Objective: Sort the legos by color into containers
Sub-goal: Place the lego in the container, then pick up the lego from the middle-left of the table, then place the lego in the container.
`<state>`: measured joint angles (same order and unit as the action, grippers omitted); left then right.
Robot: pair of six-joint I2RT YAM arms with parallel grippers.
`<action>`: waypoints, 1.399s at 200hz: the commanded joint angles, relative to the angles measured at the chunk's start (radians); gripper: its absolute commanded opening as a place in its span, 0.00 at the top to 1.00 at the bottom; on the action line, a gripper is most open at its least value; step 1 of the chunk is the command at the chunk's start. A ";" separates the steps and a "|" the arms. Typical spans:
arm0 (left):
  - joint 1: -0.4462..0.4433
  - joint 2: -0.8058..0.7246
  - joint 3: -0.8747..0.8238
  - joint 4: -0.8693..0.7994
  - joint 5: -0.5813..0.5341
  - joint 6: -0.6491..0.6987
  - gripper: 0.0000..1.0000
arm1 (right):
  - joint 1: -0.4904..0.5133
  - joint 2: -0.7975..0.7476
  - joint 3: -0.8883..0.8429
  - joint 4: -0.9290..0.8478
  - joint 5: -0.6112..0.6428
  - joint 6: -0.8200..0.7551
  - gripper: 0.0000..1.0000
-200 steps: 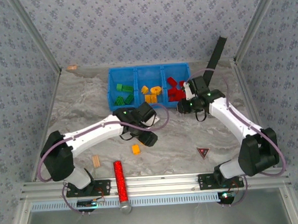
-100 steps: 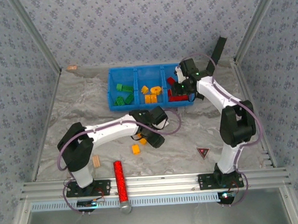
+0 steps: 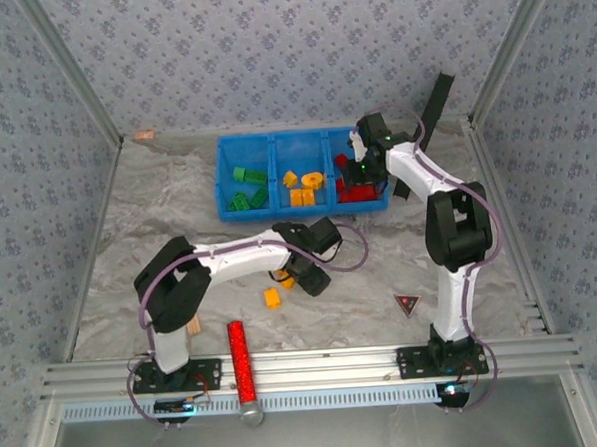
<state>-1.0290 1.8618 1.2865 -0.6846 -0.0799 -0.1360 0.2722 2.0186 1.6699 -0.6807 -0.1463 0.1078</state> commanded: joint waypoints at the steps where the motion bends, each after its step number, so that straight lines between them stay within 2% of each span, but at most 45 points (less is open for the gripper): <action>1: -0.007 0.022 0.021 -0.001 -0.011 -0.020 0.31 | -0.007 0.018 0.038 -0.042 0.002 -0.022 0.66; 22: -0.006 0.031 0.021 0.000 -0.008 -0.025 0.33 | -0.009 0.022 0.040 -0.041 0.000 -0.020 0.61; 51: -0.006 0.037 0.018 -0.002 -0.001 -0.029 0.41 | -0.011 0.036 0.052 -0.052 -0.007 -0.020 0.58; 95: -0.006 0.057 0.027 -0.038 -0.001 -0.040 0.64 | -0.015 0.032 0.053 -0.060 0.006 -0.023 0.55; 142: -0.001 0.047 0.073 -0.069 0.007 -0.032 0.83 | -0.020 -0.090 0.017 -0.073 0.028 -0.019 0.50; 167: 0.031 0.011 0.138 -0.110 0.030 -0.025 0.85 | -0.020 -0.187 -0.056 -0.070 0.024 -0.009 0.42; 203: 0.139 -0.098 0.214 -0.134 0.095 -0.009 0.86 | -0.009 -0.350 -0.239 -0.028 0.003 0.034 0.34; 239: 0.246 -0.134 0.314 -0.168 0.037 0.071 0.86 | 0.058 -0.505 -0.421 0.006 0.004 0.021 0.26; 262: 0.302 -0.109 0.381 -0.150 -0.041 0.088 0.86 | 0.159 -0.588 -0.518 -0.021 0.068 -0.034 0.18; 280: 0.342 -0.070 0.441 -0.142 -0.089 0.086 0.86 | 0.242 -0.635 -0.561 -0.026 0.079 -0.029 0.17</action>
<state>-0.7250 1.7546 1.6520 -0.8120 -0.0845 -0.0830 0.4305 1.4525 1.1606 -0.6827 -0.1043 0.1036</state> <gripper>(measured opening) 0.340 0.825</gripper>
